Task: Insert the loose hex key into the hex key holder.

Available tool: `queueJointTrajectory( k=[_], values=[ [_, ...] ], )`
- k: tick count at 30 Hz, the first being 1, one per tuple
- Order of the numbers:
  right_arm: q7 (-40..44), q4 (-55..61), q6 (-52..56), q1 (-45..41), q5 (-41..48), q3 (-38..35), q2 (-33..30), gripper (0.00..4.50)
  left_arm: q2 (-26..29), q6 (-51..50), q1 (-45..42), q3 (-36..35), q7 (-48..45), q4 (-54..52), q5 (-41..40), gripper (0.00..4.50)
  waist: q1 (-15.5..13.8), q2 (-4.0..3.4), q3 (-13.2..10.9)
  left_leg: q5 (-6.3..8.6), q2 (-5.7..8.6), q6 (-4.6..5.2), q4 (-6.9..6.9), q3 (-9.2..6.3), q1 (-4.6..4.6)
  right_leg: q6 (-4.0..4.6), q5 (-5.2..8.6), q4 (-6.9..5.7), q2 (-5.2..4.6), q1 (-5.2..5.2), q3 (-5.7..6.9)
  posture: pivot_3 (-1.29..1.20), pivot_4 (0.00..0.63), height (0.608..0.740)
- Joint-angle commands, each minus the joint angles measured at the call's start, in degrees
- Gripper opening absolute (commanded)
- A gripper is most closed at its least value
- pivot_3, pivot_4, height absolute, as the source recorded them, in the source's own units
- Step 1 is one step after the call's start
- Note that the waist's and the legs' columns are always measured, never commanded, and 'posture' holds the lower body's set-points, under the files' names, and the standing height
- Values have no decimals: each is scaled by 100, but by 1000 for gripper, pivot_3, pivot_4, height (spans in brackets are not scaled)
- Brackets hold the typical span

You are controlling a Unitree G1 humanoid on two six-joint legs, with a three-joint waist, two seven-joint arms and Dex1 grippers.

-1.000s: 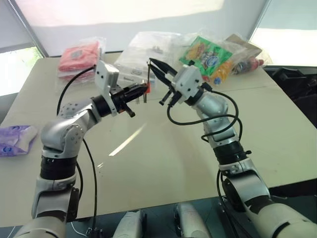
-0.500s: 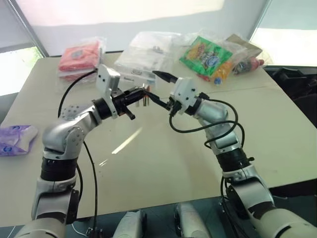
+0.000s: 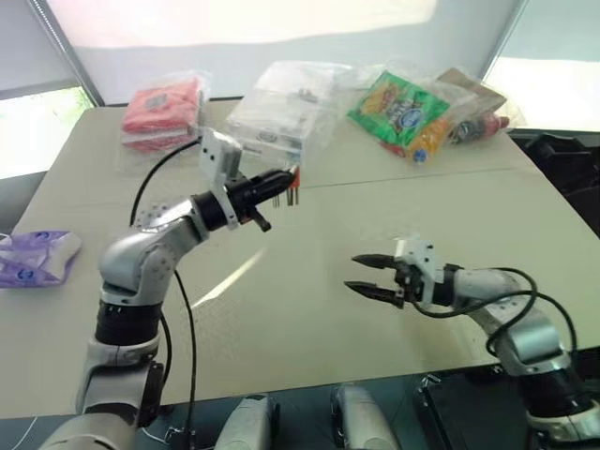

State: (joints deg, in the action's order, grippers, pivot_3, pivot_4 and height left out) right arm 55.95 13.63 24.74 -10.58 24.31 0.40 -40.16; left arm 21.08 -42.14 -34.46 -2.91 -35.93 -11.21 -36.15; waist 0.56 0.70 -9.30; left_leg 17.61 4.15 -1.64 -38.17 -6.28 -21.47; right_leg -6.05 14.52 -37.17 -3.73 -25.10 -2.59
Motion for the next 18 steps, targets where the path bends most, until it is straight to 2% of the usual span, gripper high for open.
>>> queueJointTrajectory(
  k=[1, 5, 8, 14, 18],
  values=[
    [-17, 269, 243, -101, 380, -426, -109, 2606, -264, -183, 6, 55, 59, 45, -251, 0, 1, 0, 0, 0, 0, 0, 0, 0, 0, 0, 0, 0, 0, 0, 0, 0, 150, 740],
    [-33, 79, 364, -255, 419, -648, -261, 2606, -906, -862, 86, 84, 147, 463, -781, 0, -5, 0, 0, 0, 0, 0, -1, 0, 0, 0, 0, 0, -1, 1, 0, 0, 150, 740],
    [-48, -20, 271, -276, 294, -662, -307, 2606, -1284, -1124, 47, 119, 261, 957, -837, 0, -23, 2, -1, 0, 1, 0, -6, -1, 0, 0, 0, 2, -1, 6, 3, 0, 150, 740],
    [-140, 22, 235, -218, 238, -716, -344, 2606, -1780, -1179, -154, 315, 559, 2076, -433, 0, -24, 2, -1, -6, 1, -10, -5, 0, 2, 0, 0, 3, 0, 7, 3, 0, 150, 740],
    [-238, 83, 210, -122, 196, -785, -353, 2606, -1846, -1188, -214, 291, 731, 2482, -194, 0, -32, 2, -1, -11, 1, -20, -5, 0, 2, -1, 0, 4, -1, 7, 2, 0, 150, 740]
  ],
)
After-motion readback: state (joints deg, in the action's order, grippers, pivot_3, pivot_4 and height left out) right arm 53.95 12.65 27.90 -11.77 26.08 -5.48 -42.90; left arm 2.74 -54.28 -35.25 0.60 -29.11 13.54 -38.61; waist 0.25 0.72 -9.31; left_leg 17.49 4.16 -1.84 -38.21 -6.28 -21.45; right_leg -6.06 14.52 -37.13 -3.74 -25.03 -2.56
